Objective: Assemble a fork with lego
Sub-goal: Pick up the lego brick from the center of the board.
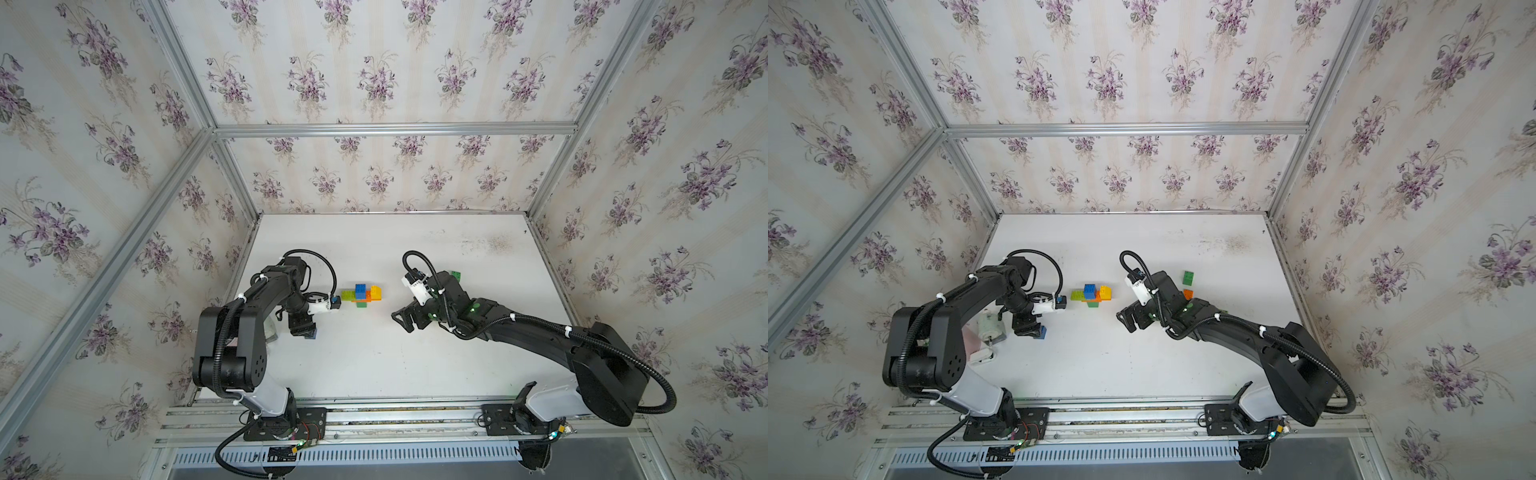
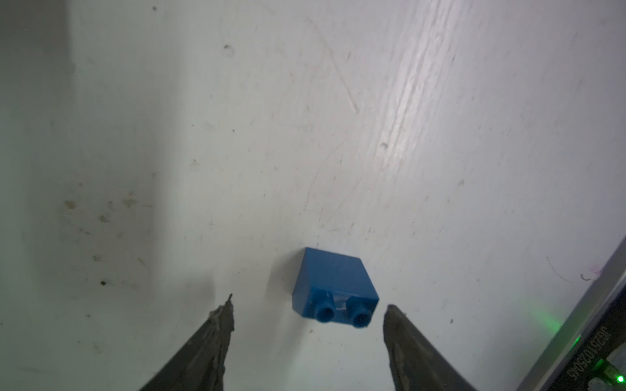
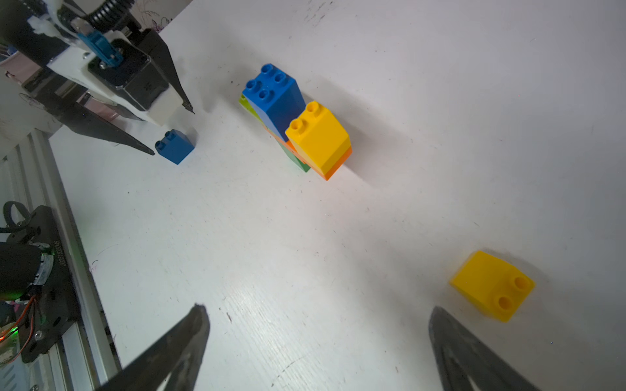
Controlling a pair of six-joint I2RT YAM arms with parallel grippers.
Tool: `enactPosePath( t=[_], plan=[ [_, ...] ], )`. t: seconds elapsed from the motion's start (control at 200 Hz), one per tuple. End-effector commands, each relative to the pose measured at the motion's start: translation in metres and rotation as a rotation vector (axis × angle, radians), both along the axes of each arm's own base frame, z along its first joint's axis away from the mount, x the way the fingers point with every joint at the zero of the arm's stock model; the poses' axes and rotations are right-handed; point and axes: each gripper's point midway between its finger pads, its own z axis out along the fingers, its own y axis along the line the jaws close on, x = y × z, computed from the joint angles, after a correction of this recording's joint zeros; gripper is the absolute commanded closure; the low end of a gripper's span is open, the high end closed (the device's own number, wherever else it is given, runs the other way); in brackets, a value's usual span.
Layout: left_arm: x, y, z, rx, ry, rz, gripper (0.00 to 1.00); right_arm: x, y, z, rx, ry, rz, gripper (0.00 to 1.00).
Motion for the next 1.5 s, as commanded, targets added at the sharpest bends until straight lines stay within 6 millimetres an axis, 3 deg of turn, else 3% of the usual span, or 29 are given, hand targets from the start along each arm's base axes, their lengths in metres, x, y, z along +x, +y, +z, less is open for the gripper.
enactPosePath(
  t=[0.0, 0.22, 0.57, 0.814, 1.094, 1.229, 1.309, 1.499],
  plan=[
    [-0.008, 0.001, -0.005, 0.005, 0.019, -0.022, 0.33, 0.001, 0.001, -0.002, 0.003, 0.019, -0.009, 0.00],
    [-0.015, 0.003, -0.012, 0.014, 0.029, -0.012, 0.40, 0.004, 0.001, -0.006, -0.009, 0.037, -0.014, 0.00],
    [0.000, -0.003, -0.010, -0.004, -0.016, -0.008, 0.44, 0.002, 0.005, -0.014, -0.014, 0.074, -0.001, 0.00],
    [-0.009, -0.003, -0.015, 0.006, 0.022, -0.026, 0.57, 0.000, 0.005, -0.022, -0.035, 0.097, 0.004, 0.00],
    [0.000, -0.004, -0.010, 0.010, -0.003, 0.029, 0.69, 0.002, 0.006, -0.020, -0.040, 0.099, 0.010, 0.00],
    [0.007, -0.005, -0.005, 0.007, -0.029, 0.090, 0.71, 0.003, 0.005, -0.013, -0.025, 0.083, 0.002, 0.00],
    [0.010, -0.007, 0.001, -0.003, -0.044, 0.126, 0.78, 0.003, 0.006, -0.007, 0.000, 0.083, -0.007, 0.00],
    [0.021, -0.014, 0.025, -0.028, -0.120, 0.169, 0.77, 0.008, -0.003, 0.001, 0.004, 0.044, -0.065, 0.00]
  ],
)
